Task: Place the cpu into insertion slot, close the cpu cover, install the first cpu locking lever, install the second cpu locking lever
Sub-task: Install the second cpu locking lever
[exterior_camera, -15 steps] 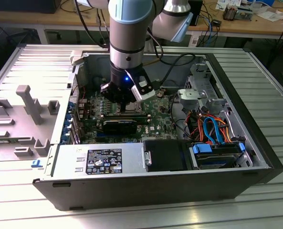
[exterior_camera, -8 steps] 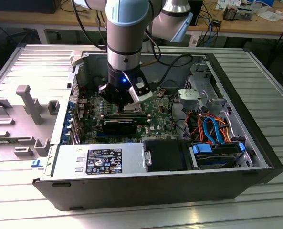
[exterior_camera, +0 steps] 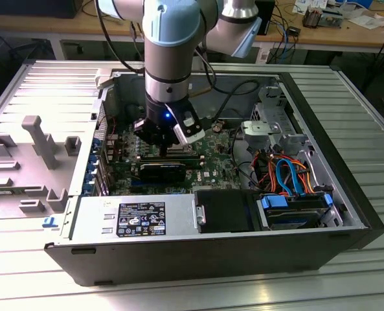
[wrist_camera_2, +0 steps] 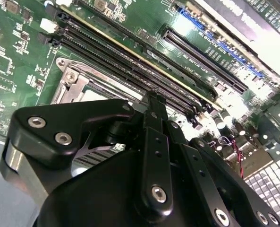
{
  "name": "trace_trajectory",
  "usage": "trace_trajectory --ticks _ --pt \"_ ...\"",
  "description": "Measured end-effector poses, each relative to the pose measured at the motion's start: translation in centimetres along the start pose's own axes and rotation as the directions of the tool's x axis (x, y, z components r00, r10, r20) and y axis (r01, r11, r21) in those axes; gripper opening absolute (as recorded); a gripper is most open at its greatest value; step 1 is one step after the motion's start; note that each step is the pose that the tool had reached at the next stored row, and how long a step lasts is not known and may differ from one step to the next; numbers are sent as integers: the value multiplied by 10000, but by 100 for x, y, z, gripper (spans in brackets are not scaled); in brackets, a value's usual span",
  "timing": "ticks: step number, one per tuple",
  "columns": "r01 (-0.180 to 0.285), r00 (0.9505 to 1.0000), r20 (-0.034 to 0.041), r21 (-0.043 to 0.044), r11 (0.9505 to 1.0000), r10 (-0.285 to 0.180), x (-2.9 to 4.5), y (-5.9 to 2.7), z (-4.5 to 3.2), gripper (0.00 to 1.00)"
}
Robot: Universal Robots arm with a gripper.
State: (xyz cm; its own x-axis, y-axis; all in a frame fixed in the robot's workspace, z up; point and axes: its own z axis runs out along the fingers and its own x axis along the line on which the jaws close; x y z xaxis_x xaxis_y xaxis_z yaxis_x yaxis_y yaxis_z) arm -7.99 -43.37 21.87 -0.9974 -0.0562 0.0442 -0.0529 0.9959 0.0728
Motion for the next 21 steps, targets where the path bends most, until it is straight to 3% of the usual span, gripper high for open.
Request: trace_trajectory --ticks 3,10,13,21 --pt "-1 10000 3 -48 10000 1 1 0 12 11" --pt "5 10000 3 -63 10000 -5 2 -1 13 11" --pt "2 10000 6 -121 9999 -2 16 0 15 11" --pt "5 10000 8 -144 9999 -5 17 0 16 11"
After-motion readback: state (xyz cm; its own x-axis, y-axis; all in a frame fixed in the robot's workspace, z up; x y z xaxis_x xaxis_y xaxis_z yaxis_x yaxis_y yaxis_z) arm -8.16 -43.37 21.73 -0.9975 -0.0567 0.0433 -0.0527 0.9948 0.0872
